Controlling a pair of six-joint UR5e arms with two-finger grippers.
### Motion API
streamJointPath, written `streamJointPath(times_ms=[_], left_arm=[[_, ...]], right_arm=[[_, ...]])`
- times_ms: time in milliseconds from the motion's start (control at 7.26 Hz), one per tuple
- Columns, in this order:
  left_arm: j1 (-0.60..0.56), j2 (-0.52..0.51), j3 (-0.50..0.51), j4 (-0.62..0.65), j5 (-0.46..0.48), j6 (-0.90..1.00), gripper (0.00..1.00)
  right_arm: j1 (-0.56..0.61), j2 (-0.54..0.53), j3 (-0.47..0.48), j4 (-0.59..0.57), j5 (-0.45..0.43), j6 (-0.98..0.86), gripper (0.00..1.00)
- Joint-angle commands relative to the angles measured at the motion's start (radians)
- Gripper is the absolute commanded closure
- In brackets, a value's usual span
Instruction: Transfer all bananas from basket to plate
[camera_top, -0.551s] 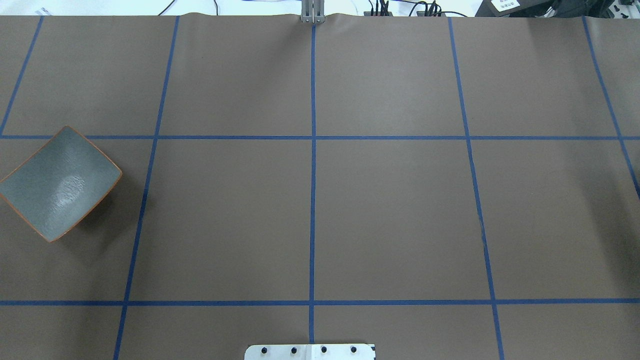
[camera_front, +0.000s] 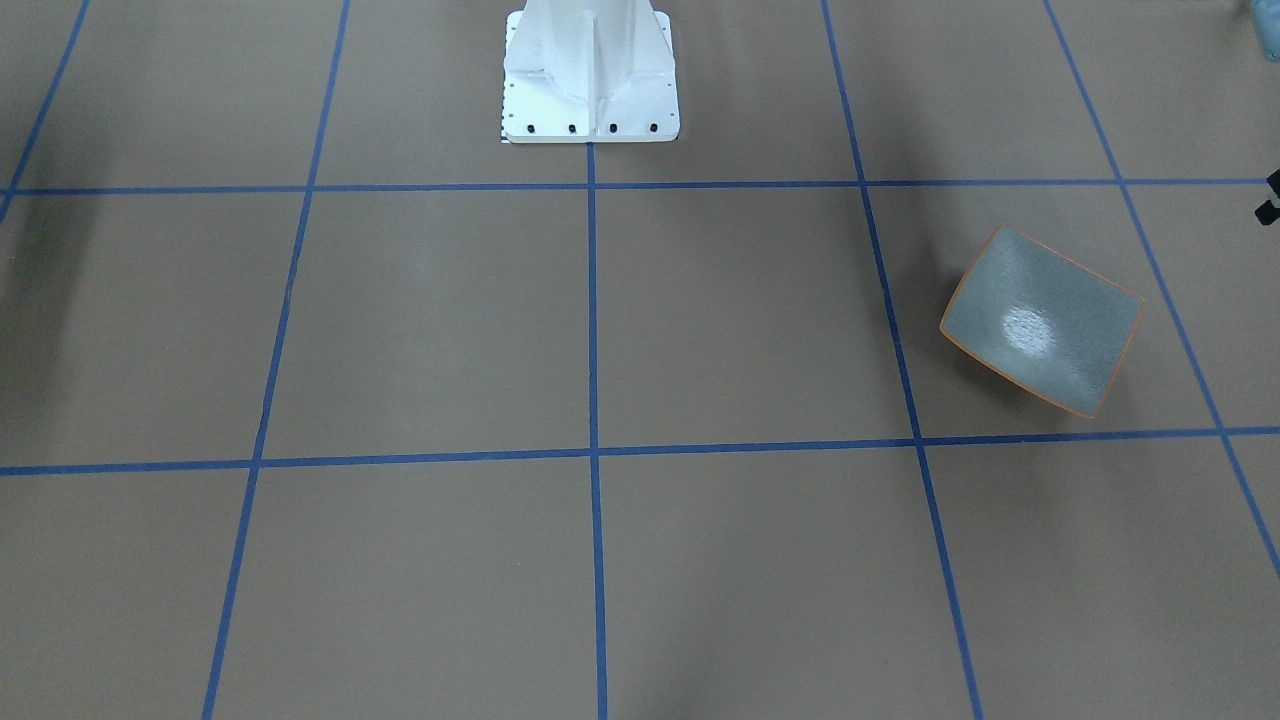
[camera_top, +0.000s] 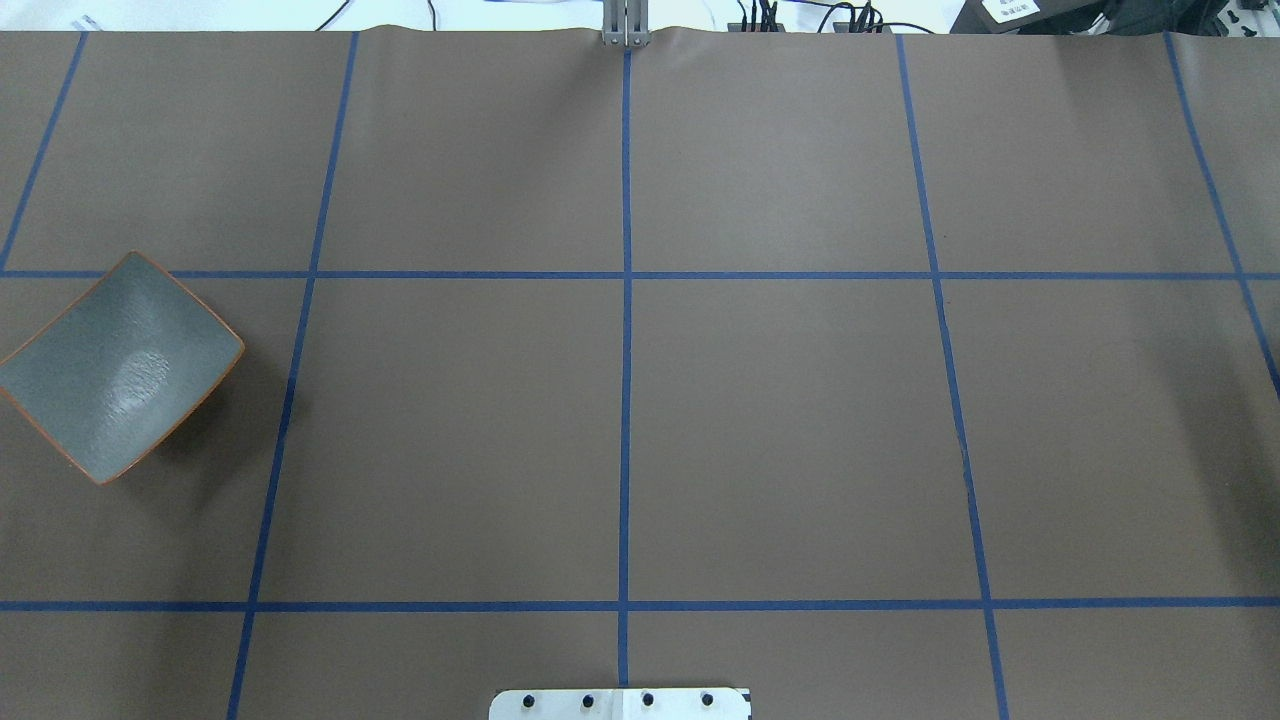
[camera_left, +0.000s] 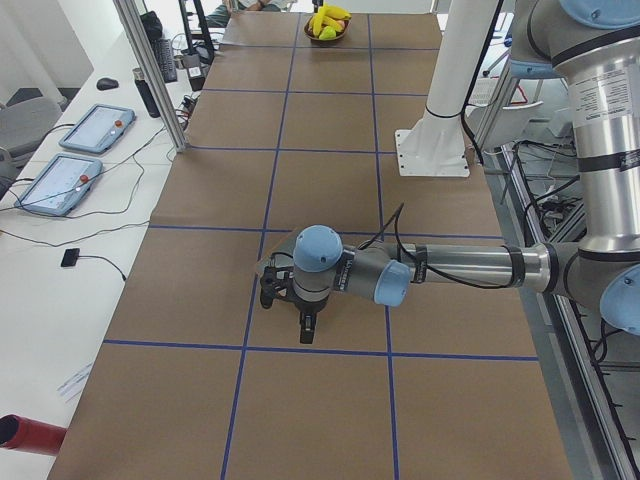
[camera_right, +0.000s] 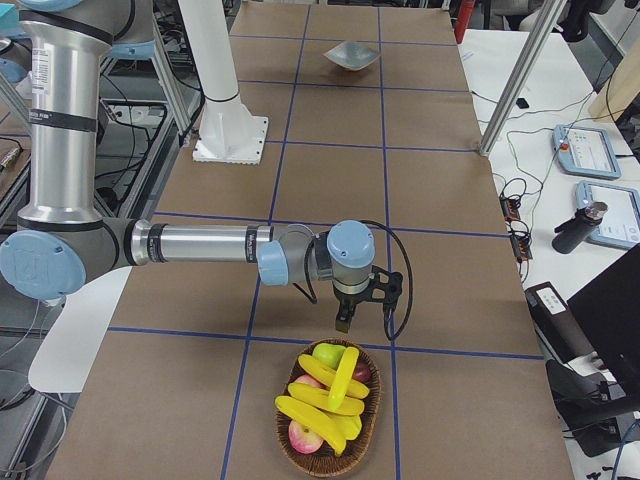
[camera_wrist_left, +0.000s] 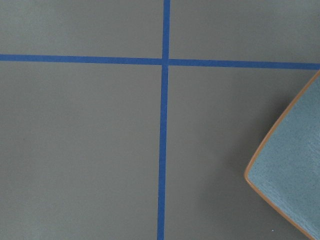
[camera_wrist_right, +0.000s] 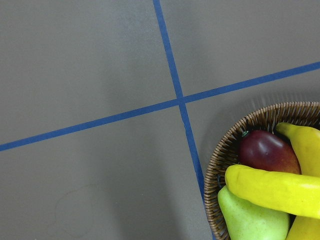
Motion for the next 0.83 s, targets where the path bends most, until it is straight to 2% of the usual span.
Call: streamJointPath(times_ms=[0,276,551,689], left_arm=[[-0.001,-0.002,0.022,-0.006,-0.001,-0.008,0.0],[0.001,-0.005,0.032,-0.008,-0.001,-0.006,0.0],[0.001,-0.007,0.039,-0.008,-0.001,-0.006,0.0],[0.001,-0.007,0.039,-0.008,-0.003,-0.006,0.0]], right_arm=[[-0.001,-0.011,0.008,0.008,0.001,0.004,0.0],[-0.004,0.0,-0.042,0.017,-0.003,0.006,0.0],[-0.004,-0.011,-0.085,0.171,0.0,0.006,0.0],[-0.009,-0.011,-0.093,0.214,0.031,0.001,0.0]])
